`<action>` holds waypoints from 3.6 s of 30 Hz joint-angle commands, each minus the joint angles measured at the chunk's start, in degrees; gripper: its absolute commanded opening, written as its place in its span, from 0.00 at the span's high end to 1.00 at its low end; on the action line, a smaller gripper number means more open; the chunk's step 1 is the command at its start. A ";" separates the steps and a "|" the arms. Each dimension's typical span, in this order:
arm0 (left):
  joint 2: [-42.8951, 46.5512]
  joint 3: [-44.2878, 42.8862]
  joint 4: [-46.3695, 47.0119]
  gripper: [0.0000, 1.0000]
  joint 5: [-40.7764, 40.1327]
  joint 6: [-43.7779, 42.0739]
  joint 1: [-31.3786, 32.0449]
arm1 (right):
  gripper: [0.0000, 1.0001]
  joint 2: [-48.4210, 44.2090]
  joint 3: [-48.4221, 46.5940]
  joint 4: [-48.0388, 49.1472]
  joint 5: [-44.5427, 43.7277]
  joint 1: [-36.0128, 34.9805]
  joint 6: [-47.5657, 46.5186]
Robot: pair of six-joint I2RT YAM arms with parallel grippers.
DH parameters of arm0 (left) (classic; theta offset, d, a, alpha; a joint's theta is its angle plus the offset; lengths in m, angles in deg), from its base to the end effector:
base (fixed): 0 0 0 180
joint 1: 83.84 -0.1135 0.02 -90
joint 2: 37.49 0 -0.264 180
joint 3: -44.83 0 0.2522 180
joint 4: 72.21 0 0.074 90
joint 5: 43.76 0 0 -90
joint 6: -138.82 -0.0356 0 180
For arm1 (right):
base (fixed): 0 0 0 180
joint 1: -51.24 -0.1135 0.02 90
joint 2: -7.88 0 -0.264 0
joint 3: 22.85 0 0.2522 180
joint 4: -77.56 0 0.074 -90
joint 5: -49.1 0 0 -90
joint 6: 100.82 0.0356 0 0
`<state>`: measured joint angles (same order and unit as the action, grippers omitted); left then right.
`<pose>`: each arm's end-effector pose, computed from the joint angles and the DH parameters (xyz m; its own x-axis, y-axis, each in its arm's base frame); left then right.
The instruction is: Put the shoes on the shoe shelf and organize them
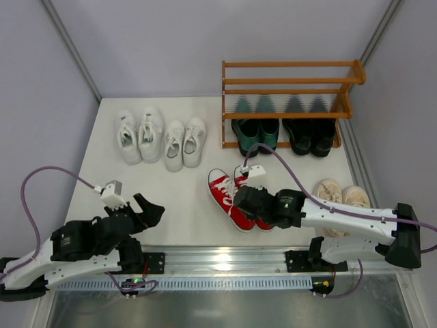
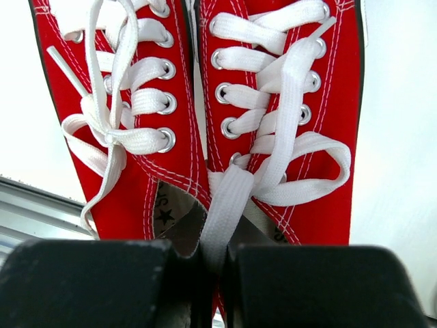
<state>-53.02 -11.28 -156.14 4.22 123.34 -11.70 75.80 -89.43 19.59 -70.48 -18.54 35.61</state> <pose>0.0320 -0.0215 0.2793 -0.5938 -0.4917 -0.6369 -0.0540 0.8141 -0.5782 0.0948 0.2064 0.2620 -0.7330 -0.1671 -0.6593 -0.2871 0.9548 0.0772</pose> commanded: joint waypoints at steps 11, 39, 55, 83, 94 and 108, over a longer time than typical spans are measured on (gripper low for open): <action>-1.26 -3.35 -0.32 0.02 -2.54 -0.43 0.02 | 0.96 -4.29 -17.84 -1.51 -10.42 10.79 -16.27; 2.43 -5.82 -3.48 0.03 -3.16 -0.96 0.02 | 0.96 33.32 -56.42 16.26 -1.71 39.45 -24.90; 4.10 -6.87 -4.97 0.03 -3.51 -0.78 0.02 | 0.96 43.17 -61.71 21.78 2.77 43.06 -27.18; 5.86 -7.31 -5.85 0.04 -2.63 0.01 0.02 | 0.23 39.31 -49.42 31.28 1.99 43.15 -27.27; 5.34 -7.22 -5.94 0.04 -2.63 0.10 0.02 | 0.23 25.16 -30.61 41.22 -0.12 43.15 -27.89; 5.42 -7.05 -6.12 0.05 -2.28 0.62 0.02 | 0.35 22.78 -22.69 39.99 -0.56 43.15 -24.29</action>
<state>-47.47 -17.51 -161.72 2.84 122.80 -11.70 99.27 -113.38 57.65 -71.05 24.72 9.16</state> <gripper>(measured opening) 0.957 0.654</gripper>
